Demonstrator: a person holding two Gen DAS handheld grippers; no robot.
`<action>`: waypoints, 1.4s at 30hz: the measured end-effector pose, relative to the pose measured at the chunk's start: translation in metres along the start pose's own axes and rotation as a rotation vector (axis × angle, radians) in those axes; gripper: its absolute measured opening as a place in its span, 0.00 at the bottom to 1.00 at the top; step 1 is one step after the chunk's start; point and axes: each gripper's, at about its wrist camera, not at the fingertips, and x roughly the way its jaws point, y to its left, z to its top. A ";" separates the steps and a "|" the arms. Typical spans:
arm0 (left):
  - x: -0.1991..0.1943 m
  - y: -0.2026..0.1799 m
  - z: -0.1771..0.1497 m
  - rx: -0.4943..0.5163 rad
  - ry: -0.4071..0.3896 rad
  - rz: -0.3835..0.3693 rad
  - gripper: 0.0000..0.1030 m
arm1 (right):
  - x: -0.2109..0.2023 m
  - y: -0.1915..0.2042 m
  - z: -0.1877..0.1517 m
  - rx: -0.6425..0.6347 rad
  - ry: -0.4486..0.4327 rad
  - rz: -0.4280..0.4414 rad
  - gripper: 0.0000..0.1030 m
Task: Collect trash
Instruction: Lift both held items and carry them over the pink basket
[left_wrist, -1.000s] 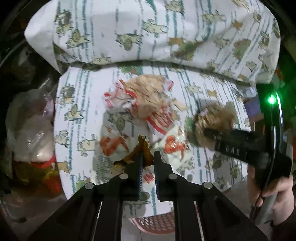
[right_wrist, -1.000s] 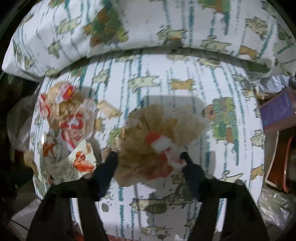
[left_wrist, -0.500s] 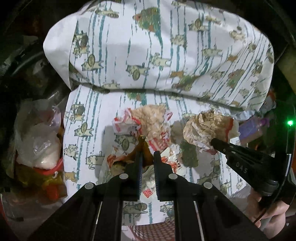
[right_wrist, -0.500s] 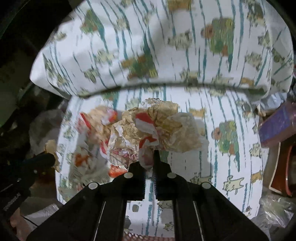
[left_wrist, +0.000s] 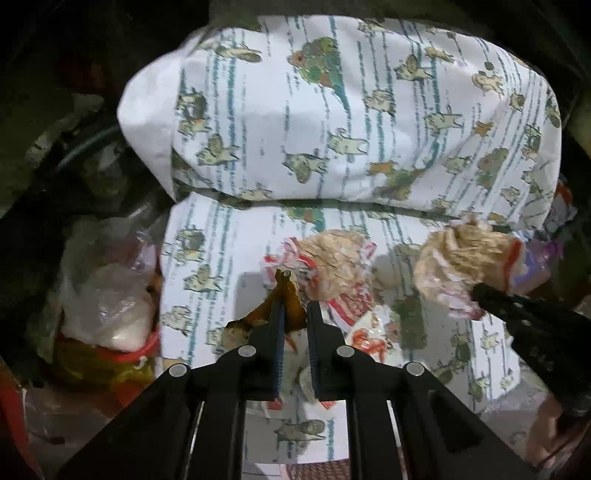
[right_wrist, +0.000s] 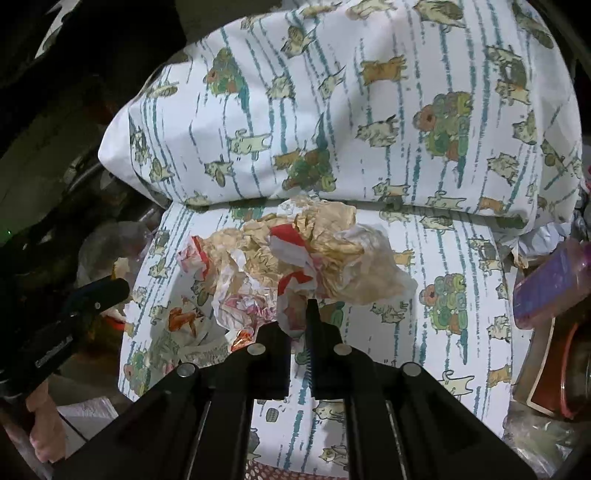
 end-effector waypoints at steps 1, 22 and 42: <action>-0.001 0.001 0.000 -0.003 -0.010 0.004 0.12 | -0.002 -0.001 0.000 0.006 -0.005 0.006 0.06; -0.063 0.010 0.002 -0.027 -0.300 0.019 0.12 | -0.054 -0.002 -0.005 -0.009 -0.170 0.041 0.06; -0.169 -0.019 -0.069 0.032 -0.362 -0.027 0.12 | -0.177 0.046 -0.069 -0.106 -0.265 0.105 0.06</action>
